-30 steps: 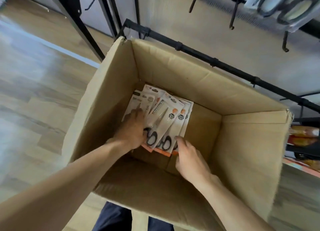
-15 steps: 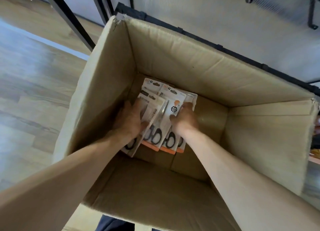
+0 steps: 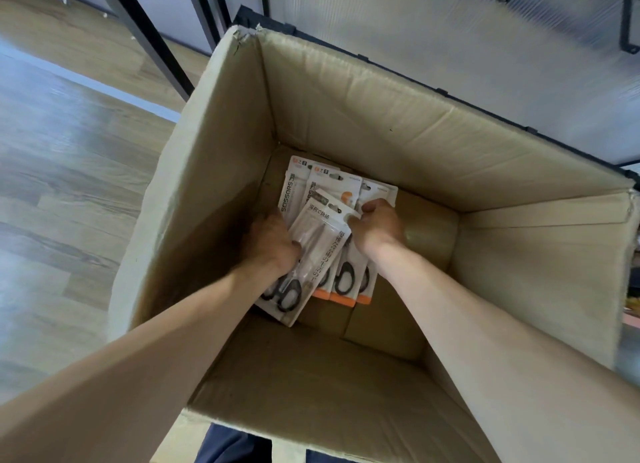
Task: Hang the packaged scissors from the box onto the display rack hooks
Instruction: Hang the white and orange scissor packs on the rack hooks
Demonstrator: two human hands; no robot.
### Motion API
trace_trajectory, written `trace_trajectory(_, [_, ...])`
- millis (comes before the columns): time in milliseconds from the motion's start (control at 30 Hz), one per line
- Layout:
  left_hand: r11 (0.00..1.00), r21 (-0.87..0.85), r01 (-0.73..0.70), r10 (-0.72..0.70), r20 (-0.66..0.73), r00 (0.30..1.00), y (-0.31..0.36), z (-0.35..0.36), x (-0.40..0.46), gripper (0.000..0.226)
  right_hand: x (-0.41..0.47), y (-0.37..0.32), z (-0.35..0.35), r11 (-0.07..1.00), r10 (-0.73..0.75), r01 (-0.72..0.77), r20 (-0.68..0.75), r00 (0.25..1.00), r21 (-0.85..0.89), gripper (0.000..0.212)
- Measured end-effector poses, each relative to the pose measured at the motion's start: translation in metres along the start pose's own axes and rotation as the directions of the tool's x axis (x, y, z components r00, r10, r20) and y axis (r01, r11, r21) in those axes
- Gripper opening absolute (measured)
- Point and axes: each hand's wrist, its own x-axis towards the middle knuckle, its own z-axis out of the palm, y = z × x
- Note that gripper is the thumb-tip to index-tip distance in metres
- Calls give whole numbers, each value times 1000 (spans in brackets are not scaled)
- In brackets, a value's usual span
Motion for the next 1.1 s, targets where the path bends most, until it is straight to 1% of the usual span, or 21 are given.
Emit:
trace_trajectory(67, [1000,2,-2,2,-23,1000,2,1,-1,50,-2,5,0,1000,-5,4,20,1000,21,29])
trace_trajectory(133, [1000,-18,-17,16,-16,1000,5,2,-2,49,-5,12,2,999,-2,0,40,999,33,25])
trace_trajectory(233, [999,-50,-17,21,75,997,11,5,0,47,-6,21,3,997,-7,2,60,998,80,18])
trace_trajectory(300, [998,-57,-6,12,96,995,13,5,3,46,-8,23,-2,996,-50,43,85,995,81,8])
trace_trajectory(367, [997,-82,-5,12,88,996,10,4,4,40,-11,23,-9,993,-120,122,134,984,-6,14])
trace_trajectory(433, [997,-77,27,-23,55,998,6,3,1,36,-12,24,-13,982,-156,170,145,977,-87,19])
trace_trajectory(500, [997,-4,77,-77,-32,997,1,-1,-4,32,-9,25,-13,980,-154,165,103,983,-113,21])
trace_trajectory(567, [995,37,94,-90,-91,992,-3,-6,-7,30,-6,21,-10,982,-152,156,39,988,-108,22])
trace_trajectory(667, [996,57,72,-66,-99,993,-4,-11,-7,28,3,1,-4,990,-144,144,-62,988,-6,33])
trace_trajectory(700, [996,55,70,-64,-97,993,-4,-12,-7,27,9,-7,-1,987,-160,160,-79,984,-4,37])
trace_trajectory(767, [997,37,66,-62,-93,994,-5,-13,-5,26,22,-18,3,975,-213,207,-83,974,-77,45])
trace_trajectory(833, [998,19,65,-63,-85,994,-7,-13,-4,27,32,-25,4,962,-233,225,-40,972,-156,47])
trace_trajectory(867, [998,22,63,-61,-82,995,-8,-13,-4,27,35,-27,4,960,-229,223,-18,973,-167,46])
trace_trajectory(933, [998,28,58,-56,-78,995,-8,-14,-4,27,34,-31,0,969,-224,221,-10,975,-109,39])
trace_trajectory(1000, [998,13,59,-58,-73,996,-9,-14,-4,26,28,-34,-7,964,-262,259,-49,964,-54,25])
trace_trajectory(1100, [999,-26,38,-39,-67,997,-12,-18,-9,19,10,-34,-18,945,-326,324,-80,942,-35,13])
